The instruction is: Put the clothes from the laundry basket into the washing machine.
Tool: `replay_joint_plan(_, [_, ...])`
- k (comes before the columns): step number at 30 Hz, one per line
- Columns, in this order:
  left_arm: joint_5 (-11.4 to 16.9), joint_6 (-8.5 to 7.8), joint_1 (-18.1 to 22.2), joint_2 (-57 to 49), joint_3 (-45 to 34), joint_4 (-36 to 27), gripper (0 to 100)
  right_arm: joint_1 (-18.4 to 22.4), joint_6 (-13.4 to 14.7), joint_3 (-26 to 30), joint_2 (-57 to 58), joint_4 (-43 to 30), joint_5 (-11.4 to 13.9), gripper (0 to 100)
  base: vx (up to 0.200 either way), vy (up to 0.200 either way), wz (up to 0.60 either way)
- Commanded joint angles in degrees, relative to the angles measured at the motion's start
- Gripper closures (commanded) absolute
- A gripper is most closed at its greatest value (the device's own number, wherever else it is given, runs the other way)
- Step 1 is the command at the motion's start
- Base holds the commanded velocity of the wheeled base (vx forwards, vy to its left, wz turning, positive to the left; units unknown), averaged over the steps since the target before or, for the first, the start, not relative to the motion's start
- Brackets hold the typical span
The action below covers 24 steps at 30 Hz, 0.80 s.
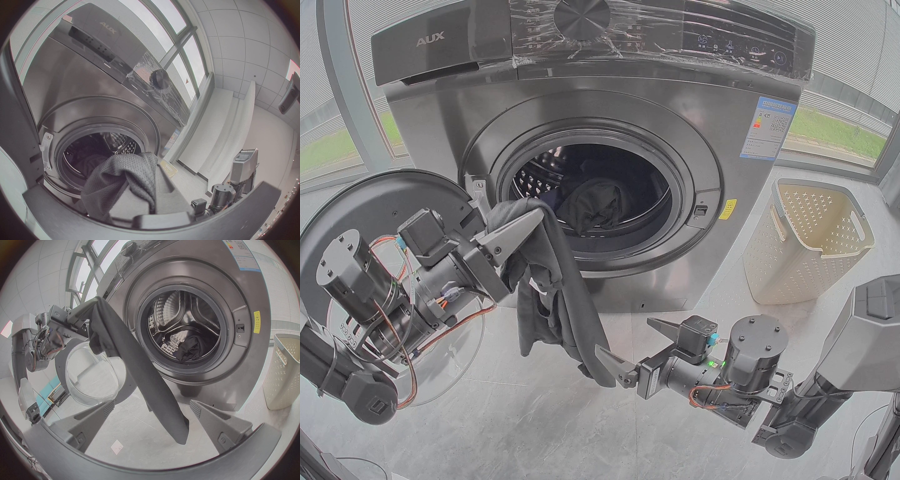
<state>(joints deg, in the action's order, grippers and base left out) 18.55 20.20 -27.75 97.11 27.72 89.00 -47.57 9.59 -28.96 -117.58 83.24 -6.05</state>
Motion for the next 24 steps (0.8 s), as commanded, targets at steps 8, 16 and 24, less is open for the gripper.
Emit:
replay_joint_plan(8, [-3.0,0.28,0.6,0.6,3.0,0.3,100,-4.5,0.1,-2.1,-5.0,3.3,0.4,0,0.0,0.0,0.0])
replay_joint_plan(16, [-3.1,0.1,0.9,0.7,4.2,0.4,100,-7.5,0.6,-4.9,-10.9,4.1,5.0,0,0.0,0.0,0.0])
replay_joint_plan(24, [-3.1,0.02,0.9,0.5,3.7,0.3,100,-8.5,2.9,-14.5,-17.8,2.6,5.8,0,0.0,0.0,0.0])
